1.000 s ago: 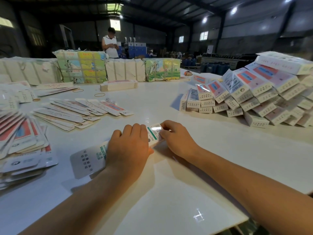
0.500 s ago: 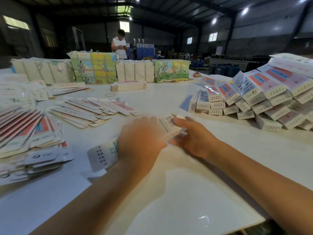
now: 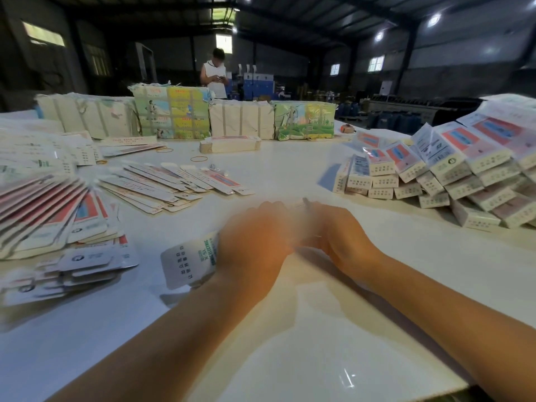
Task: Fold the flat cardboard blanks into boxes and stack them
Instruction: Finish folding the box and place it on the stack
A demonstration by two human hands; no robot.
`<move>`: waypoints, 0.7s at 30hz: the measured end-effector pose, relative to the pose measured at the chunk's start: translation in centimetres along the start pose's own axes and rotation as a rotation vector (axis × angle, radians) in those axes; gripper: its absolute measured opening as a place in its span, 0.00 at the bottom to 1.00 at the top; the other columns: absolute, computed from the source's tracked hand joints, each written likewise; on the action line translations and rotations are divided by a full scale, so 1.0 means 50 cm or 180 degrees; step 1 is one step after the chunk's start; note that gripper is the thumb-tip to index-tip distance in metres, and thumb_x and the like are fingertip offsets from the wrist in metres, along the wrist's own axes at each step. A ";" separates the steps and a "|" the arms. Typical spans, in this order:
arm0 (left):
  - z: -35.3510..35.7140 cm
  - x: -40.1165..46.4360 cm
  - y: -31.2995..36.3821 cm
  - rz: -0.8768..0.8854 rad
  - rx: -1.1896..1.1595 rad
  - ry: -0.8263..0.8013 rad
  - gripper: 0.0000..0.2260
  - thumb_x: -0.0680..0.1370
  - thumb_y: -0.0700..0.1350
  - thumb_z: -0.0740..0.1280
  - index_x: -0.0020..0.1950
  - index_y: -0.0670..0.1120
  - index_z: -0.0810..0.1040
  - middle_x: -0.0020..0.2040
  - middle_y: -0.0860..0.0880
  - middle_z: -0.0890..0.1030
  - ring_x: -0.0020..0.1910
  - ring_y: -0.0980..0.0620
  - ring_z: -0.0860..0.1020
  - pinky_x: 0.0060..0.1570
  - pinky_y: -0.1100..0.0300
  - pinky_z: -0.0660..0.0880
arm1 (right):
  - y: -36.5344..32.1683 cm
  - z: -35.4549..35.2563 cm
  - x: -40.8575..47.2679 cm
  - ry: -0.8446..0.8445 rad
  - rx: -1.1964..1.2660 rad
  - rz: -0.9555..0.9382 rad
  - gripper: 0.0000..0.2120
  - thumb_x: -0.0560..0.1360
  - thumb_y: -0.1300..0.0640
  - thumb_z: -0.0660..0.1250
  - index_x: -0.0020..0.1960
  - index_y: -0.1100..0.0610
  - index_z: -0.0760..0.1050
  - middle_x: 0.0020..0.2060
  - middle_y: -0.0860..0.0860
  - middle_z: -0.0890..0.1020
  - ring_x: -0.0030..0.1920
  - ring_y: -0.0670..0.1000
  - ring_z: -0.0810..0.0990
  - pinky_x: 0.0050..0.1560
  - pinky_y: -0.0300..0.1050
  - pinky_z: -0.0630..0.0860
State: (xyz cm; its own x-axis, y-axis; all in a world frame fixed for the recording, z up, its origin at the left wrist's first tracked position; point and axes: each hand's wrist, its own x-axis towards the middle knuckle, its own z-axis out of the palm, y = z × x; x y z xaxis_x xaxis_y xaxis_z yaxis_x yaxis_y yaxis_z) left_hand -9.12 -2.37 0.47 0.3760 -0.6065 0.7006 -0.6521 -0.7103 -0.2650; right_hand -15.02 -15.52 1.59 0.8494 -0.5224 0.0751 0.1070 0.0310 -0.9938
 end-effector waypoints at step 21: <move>-0.001 0.000 -0.009 0.0217 0.0095 0.0116 0.31 0.62 0.62 0.75 0.57 0.43 0.80 0.41 0.49 0.80 0.36 0.51 0.79 0.33 0.61 0.73 | 0.009 -0.014 0.000 0.0163 -0.0660 -0.0577 0.10 0.75 0.61 0.58 0.42 0.58 0.77 0.44 0.56 0.83 0.44 0.50 0.83 0.47 0.49 0.81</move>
State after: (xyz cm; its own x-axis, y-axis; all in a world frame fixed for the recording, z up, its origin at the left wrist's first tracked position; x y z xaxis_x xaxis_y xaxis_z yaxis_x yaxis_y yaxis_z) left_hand -8.88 -2.02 0.61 0.3069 -0.6408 0.7037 -0.6552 -0.6786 -0.3321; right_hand -15.32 -16.13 1.07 0.7982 -0.5461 0.2541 0.1422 -0.2390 -0.9605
